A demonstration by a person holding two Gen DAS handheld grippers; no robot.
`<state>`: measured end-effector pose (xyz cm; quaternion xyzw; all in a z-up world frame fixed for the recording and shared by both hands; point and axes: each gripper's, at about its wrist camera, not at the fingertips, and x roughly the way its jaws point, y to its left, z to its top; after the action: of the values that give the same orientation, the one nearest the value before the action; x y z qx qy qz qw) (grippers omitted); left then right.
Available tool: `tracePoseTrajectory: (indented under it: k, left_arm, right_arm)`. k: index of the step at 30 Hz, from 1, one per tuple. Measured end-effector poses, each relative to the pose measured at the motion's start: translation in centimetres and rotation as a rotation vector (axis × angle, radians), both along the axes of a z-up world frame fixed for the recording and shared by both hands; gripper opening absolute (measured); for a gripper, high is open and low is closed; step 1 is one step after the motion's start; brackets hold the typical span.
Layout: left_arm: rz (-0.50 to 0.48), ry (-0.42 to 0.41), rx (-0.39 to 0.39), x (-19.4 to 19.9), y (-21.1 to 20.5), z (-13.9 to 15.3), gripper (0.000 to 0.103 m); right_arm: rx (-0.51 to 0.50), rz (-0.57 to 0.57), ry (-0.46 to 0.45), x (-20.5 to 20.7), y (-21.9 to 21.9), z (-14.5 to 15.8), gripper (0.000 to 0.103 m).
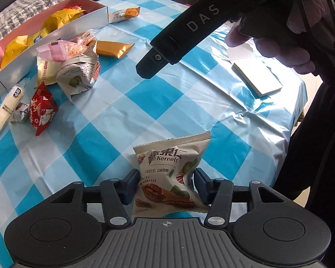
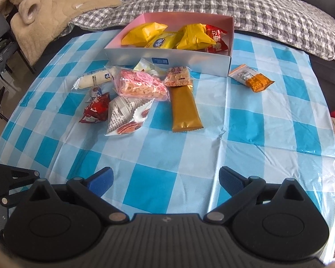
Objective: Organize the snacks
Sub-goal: 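Grasp the beige nut-kernel bag with the left tool, then grasp the golden bar wrapper with the right tool while the left tool lifts the nut bag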
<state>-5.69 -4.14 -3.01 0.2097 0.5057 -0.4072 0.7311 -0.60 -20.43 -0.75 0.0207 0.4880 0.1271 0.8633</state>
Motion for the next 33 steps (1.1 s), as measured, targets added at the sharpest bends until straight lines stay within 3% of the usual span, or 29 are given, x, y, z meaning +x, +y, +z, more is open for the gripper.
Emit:
tracePoseTrajectory:
  k: [4,19,33]
  left_arm:
    - [0.062,-0.023,-0.010,0.8,0.3,0.4,0.043]
    - [0.313,-0.102,-0.014,4.6,1.8,1.0,0.038]
    - [0.344,-0.118,0.007,5.3,1.9,0.7,0.038]
  right_arm:
    - [0.002,-0.016,-0.003,0.2,-0.3,0.0,0.101]
    - [0.011,-0.155,-0.009,3.0,-3.4,-0.5,0.098]
    - [-0.101,-0.058,-0.009,6.3,-0.5,-2.8,0.079]
